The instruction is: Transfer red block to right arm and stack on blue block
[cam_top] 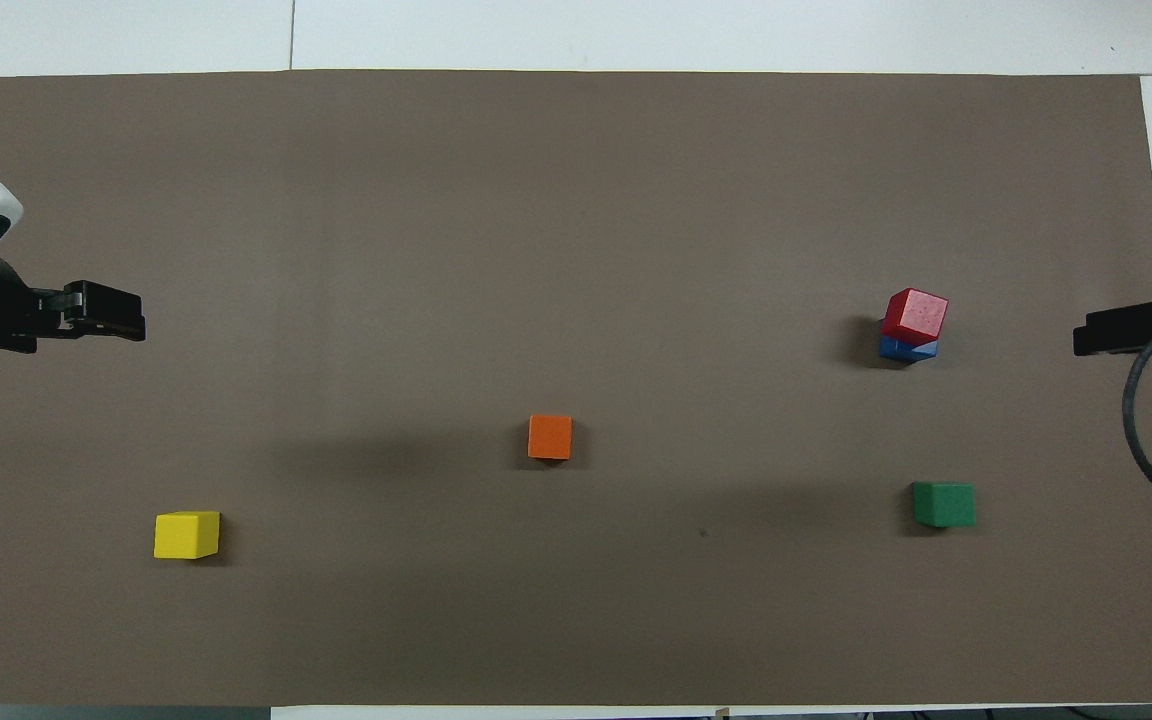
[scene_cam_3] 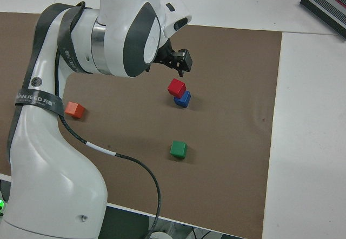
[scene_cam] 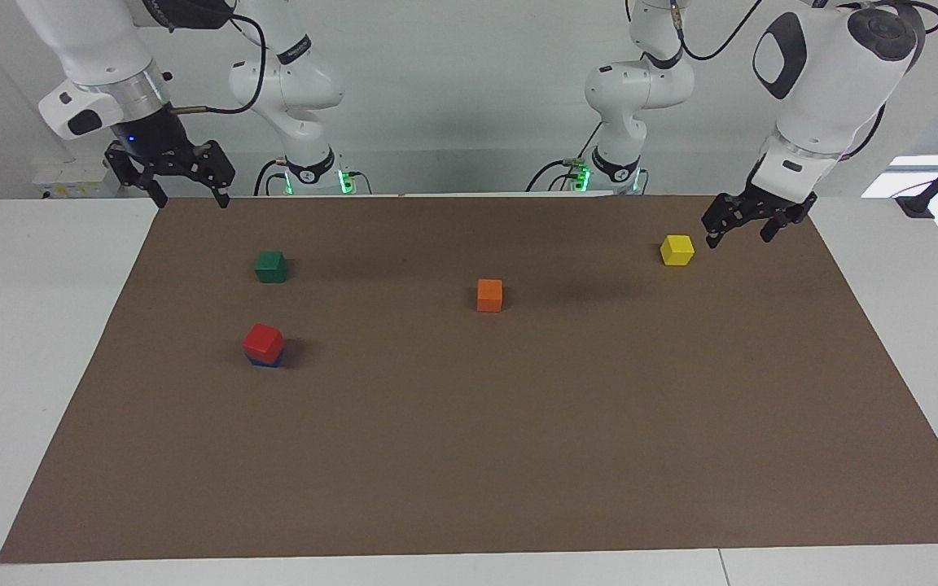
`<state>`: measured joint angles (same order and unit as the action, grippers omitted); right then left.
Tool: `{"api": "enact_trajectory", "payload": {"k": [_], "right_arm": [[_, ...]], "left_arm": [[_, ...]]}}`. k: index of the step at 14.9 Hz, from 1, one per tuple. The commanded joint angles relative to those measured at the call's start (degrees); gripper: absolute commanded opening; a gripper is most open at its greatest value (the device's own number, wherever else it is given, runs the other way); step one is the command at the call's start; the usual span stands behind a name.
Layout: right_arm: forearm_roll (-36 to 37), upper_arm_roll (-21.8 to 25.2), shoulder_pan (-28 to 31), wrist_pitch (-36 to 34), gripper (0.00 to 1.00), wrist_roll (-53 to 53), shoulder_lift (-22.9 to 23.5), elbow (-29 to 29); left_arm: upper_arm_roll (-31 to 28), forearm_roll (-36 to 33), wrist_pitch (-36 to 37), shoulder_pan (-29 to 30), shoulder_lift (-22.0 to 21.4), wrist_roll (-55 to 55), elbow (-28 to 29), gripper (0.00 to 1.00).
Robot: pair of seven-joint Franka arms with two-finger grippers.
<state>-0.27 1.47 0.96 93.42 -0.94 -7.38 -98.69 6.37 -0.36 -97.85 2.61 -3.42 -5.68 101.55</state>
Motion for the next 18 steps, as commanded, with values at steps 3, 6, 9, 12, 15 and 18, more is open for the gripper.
{"api": "enact_trajectory", "payload": {"k": [3, 6, 9, 12, 15, 18], "right_arm": [[1.0, -0.1, 1.4, -1.0, 0.96, 1.3, 4.8, 5.8], [1.0, -0.1, 1.7, -1.0, 0.97, 1.1, 4.4, 4.9], [1.0, -0.1, 2.0, -1.0, 0.98, 1.1, 4.2, 4.4], [1.0, -0.1, 2.1, -0.9, 1.00, 1.1, 4.2, 4.5], [1.2, -0.1, 2.1, -1.3, 1.00, 1.5, 4.2, 4.4], [1.2, -0.1, 1.9, -5.4, 1.00, 1.6, 3.8, 4.3]], "left_arm": [[0.0, 1.0, 1.0, 0.5, -0.7, 1.1, 0.2, 1.00], [0.0, 1.0, 1.0, 0.5, -0.7, 1.1, 0.2, 1.00], [0.0, 1.0, 1.0, 0.5, -0.7, 1.1, 0.2, 1.00], [0.0, 1.0, 1.0, 0.5, -0.7, 1.1, 0.2, 1.00], [0.0, 1.0, 1.0, 0.5, -0.7, 1.1, 0.2, 1.00], [0.0, 1.0, 1.0, 0.5, -0.7, 1.1, 0.2, 1.00]]}}
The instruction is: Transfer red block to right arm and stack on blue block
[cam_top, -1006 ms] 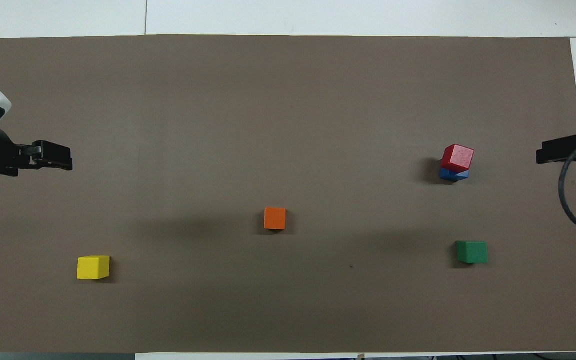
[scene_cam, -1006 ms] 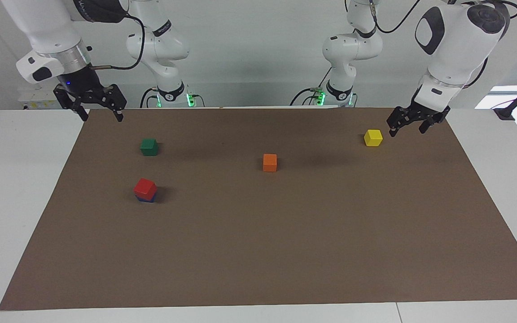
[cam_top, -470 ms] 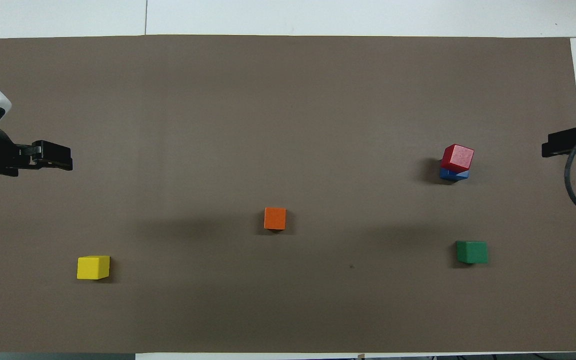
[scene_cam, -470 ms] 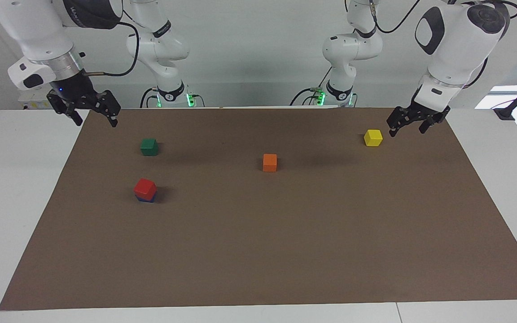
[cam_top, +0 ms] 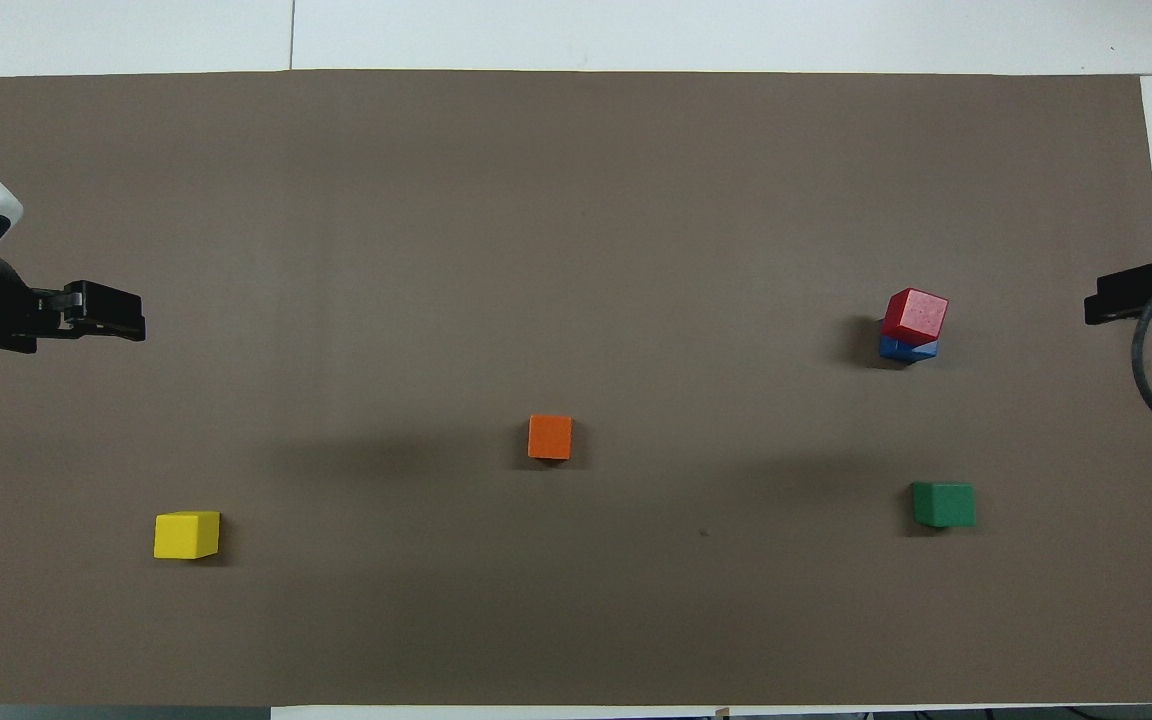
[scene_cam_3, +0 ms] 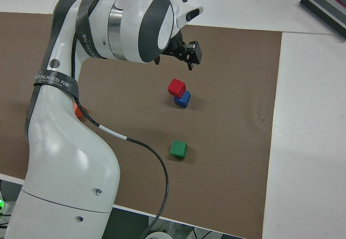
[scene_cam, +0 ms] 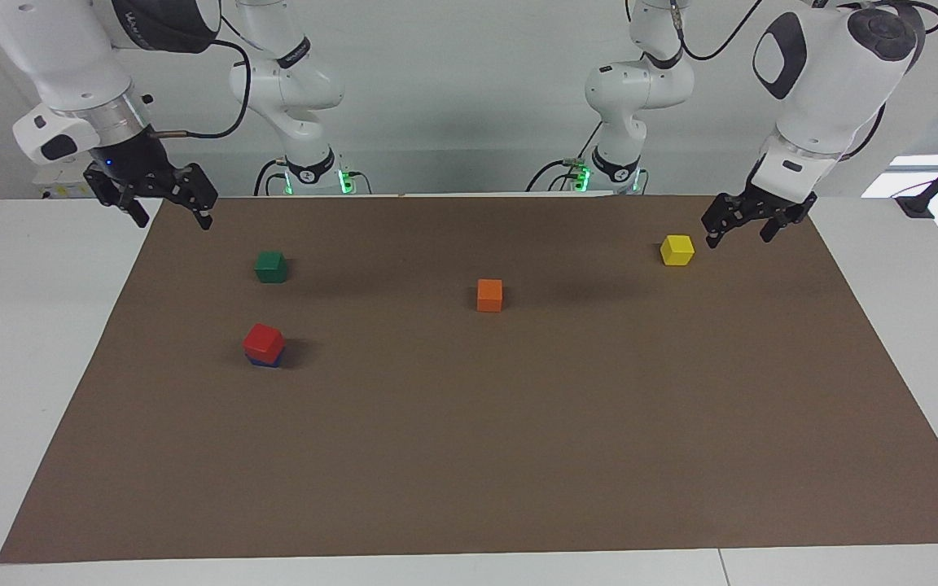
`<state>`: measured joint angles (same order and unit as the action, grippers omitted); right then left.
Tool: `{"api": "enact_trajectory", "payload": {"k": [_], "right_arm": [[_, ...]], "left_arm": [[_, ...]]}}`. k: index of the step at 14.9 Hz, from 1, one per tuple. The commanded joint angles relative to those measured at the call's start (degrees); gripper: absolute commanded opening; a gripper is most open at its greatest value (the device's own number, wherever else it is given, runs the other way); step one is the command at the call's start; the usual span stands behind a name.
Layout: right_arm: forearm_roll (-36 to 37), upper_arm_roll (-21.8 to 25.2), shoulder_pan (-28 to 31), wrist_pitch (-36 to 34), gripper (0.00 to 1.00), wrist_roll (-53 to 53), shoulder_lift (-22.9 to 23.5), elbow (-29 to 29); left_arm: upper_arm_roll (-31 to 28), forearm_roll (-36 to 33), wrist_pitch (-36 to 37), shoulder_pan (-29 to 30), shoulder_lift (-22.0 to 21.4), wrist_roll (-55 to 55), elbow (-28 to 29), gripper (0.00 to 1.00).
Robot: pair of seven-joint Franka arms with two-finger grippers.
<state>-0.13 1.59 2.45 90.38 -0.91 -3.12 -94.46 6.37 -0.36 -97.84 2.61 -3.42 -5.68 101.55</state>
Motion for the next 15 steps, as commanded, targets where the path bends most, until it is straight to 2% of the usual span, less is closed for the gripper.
{"api": "enact_trajectory", "payload": {"k": [1, 6, 15], "right_arm": [[1.0, -0.3, 0.4, -2.7, 1.00, 1.5, -0.5, 0.1], [3.8, -0.3, 0.6, -2.7, 1.00, 4.3, -0.5, 0.1], [3.5, -0.3, 0.6, -2.8, 1.00, 3.8, -0.5, 0.1]], "left_arm": [[0.0, 1.0, 1.1, 0.5, -0.7, 1.1, 0.2, 1.00], [0.0, 1.0, 1.0, 0.5, -0.7, 1.1, 0.2, 1.00], [0.0, 1.0, 1.0, 0.5, -0.7, 1.1, 0.2, 1.00]]}}
